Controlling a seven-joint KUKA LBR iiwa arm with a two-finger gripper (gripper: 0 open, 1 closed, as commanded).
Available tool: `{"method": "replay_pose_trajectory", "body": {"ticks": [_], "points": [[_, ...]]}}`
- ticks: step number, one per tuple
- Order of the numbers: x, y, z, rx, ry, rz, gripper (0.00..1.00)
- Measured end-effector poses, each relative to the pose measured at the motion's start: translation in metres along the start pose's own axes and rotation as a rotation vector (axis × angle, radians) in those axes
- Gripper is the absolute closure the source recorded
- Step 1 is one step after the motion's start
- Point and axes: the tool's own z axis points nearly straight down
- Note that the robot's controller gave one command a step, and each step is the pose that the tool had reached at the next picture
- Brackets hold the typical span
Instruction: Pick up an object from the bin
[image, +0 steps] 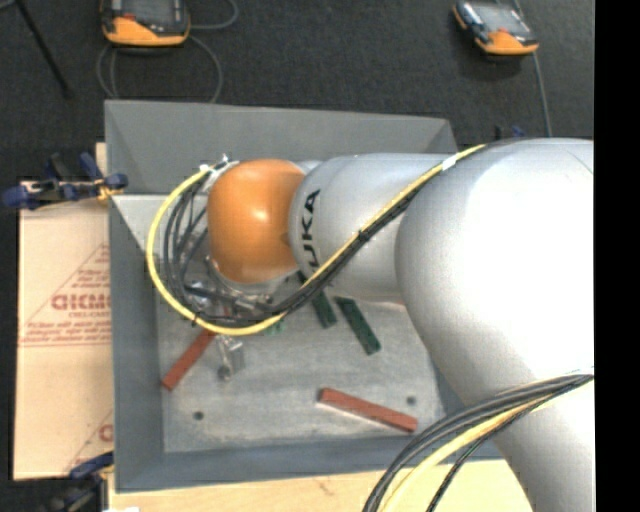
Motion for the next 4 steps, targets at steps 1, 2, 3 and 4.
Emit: {"method": "replay_pose_trajectory", "body": {"ticks": [1,2,3,4], "points": [[0.015,-0.004,-0.034,0.003,-0.005,-0.196,0.00],[-0.010,0.039,-0.050,0.002,-0.009,-0.504,0.00],[0.000,0.034,-0.003,0.005,-0.006,-0.887,0.00],[0.006,-0.009,-0.004,0.008,-0.010,-1.128,0.00]]}}
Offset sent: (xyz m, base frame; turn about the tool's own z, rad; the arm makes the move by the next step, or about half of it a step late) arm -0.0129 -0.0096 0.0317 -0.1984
